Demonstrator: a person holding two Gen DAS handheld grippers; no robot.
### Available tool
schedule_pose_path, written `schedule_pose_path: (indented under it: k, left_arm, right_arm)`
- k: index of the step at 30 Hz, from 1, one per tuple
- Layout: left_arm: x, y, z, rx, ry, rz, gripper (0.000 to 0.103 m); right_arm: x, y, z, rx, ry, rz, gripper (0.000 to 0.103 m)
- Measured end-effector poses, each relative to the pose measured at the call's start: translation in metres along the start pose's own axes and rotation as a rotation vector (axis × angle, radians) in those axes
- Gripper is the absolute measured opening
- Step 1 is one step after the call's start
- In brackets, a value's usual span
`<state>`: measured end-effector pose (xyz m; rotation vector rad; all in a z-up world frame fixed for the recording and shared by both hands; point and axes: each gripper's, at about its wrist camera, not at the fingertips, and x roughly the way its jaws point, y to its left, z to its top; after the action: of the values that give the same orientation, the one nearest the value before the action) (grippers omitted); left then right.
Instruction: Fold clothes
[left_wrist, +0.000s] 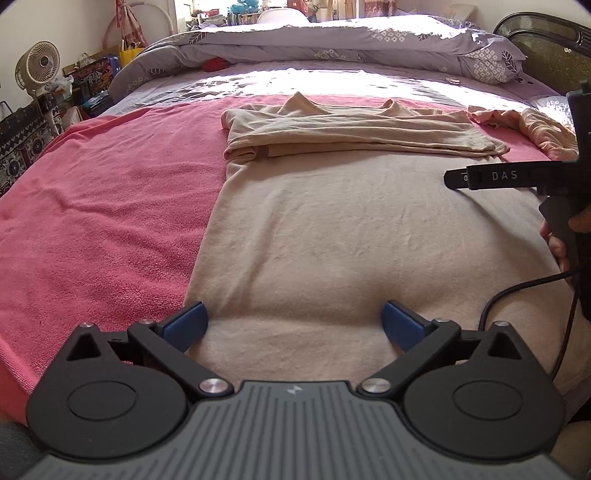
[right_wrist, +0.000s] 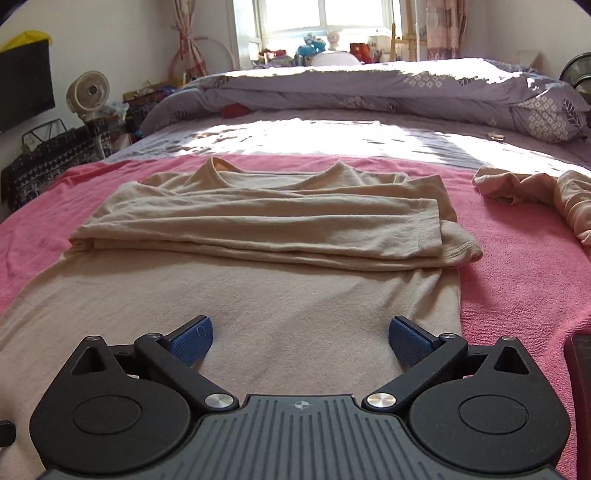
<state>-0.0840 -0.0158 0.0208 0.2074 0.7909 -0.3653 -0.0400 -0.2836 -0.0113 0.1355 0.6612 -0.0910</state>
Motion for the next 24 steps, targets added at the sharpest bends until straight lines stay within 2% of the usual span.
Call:
schedule_pose_path:
  k: [4, 6, 10, 12, 15, 18, 21, 23, 24]
  left_arm:
    - [-0.004, -0.002, 0.011, 0.001, 0.013, 0.019, 0.101]
    - [-0.014, -0.004, 0.023, 0.032, -0.048, 0.040, 0.091]
    - [-0.023, -0.010, 0.058, 0.103, -0.199, 0.064, 0.094]
    - [-0.014, -0.013, 0.073, 0.103, -0.224, 0.065, 0.094]
    - [0.016, -0.021, 0.090, 0.086, -0.210, 0.091, 0.095]
    - [0.051, -0.029, 0.094, 0.064, -0.129, 0.123, 0.095]
    - [0.079, -0.034, 0.078, 0.091, -0.035, 0.156, 0.096]
    - [0.075, -0.030, 0.061, 0.070, -0.111, 0.152, 0.098]
    - [0.075, -0.028, 0.058, 0.061, -0.116, 0.142, 0.098]
  right_arm:
    - [0.003, 0.002, -0.003, -0.006, 0.010, -0.003, 0.103]
    - [0.003, 0.001, -0.004, -0.003, 0.009, 0.000, 0.103]
    - [0.002, 0.001, -0.003, -0.001, 0.008, 0.002, 0.103]
    - [0.001, 0.000, -0.003, 0.002, 0.008, 0.004, 0.103]
    - [0.001, -0.001, -0.003, 0.007, 0.006, 0.009, 0.103]
    - [0.001, -0.001, -0.002, 0.013, 0.006, 0.014, 0.103]
    - [0.001, -0.001, -0.002, 0.015, 0.006, 0.017, 0.103]
    - [0.001, -0.002, -0.002, 0.017, 0.005, 0.018, 0.103]
    - [0.001, -0.002, -0.002, 0.017, 0.005, 0.018, 0.103]
